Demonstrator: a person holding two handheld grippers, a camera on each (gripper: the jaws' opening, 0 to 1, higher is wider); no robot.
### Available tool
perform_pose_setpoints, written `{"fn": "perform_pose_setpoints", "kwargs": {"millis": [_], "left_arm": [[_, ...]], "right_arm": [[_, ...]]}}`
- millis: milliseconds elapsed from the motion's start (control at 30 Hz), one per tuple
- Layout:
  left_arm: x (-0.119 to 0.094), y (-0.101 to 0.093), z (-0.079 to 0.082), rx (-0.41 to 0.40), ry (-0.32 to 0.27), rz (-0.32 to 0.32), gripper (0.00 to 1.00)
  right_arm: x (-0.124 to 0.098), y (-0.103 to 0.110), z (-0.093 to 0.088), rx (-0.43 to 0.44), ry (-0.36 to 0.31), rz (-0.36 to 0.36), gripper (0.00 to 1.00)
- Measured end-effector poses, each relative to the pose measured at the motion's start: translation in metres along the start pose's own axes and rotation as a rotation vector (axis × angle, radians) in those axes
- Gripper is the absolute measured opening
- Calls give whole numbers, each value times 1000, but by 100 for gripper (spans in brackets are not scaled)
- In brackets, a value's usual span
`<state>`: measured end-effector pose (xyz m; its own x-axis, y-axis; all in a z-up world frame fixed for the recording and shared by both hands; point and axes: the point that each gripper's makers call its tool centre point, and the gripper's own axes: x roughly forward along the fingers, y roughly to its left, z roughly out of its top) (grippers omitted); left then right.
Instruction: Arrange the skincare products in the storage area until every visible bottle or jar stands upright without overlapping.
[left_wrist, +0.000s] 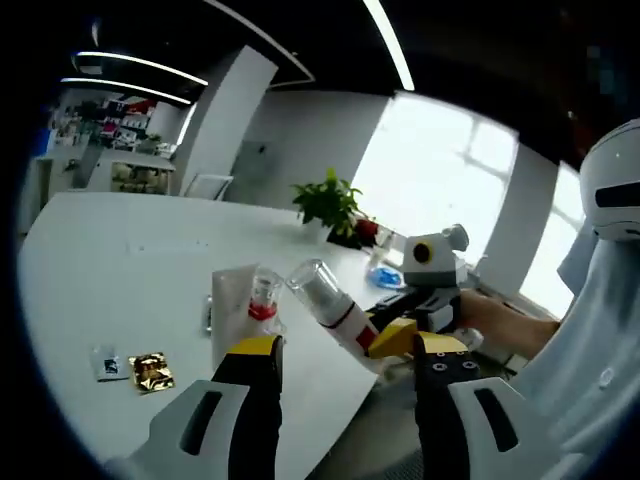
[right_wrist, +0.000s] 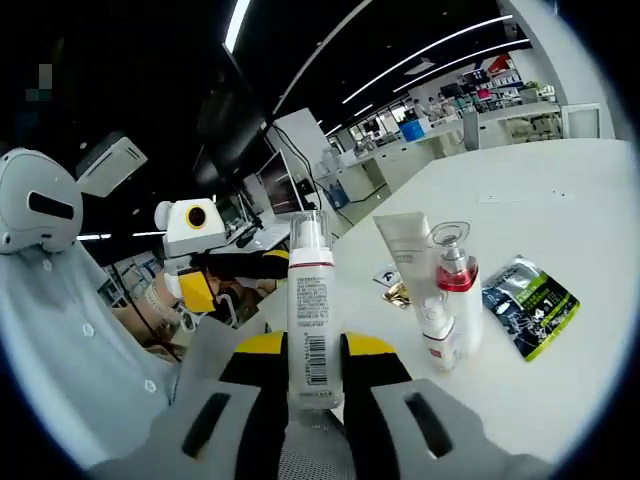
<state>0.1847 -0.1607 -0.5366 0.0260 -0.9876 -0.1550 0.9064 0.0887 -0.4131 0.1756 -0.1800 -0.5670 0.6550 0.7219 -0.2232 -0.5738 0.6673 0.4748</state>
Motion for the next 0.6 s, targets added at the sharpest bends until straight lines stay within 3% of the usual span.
{"fn": "perform_pose_setpoints", "kwargs": {"millis": [133,300,500,600], "left_arm": [[3,-5,6,-14,-34,-24,45],[2,-9,19,-70,-116,-54,40],[1,-10,24,-93,-146,-66,33],[1,-12,28,-106,-165,-81,29]], "right_arm": [[9,13,6,-10,-22,50,19],[15,32,11,6,-56,144,19],[17,47,17,55,-102,232,19],[19,48,18,50,-105,233,19]]}}
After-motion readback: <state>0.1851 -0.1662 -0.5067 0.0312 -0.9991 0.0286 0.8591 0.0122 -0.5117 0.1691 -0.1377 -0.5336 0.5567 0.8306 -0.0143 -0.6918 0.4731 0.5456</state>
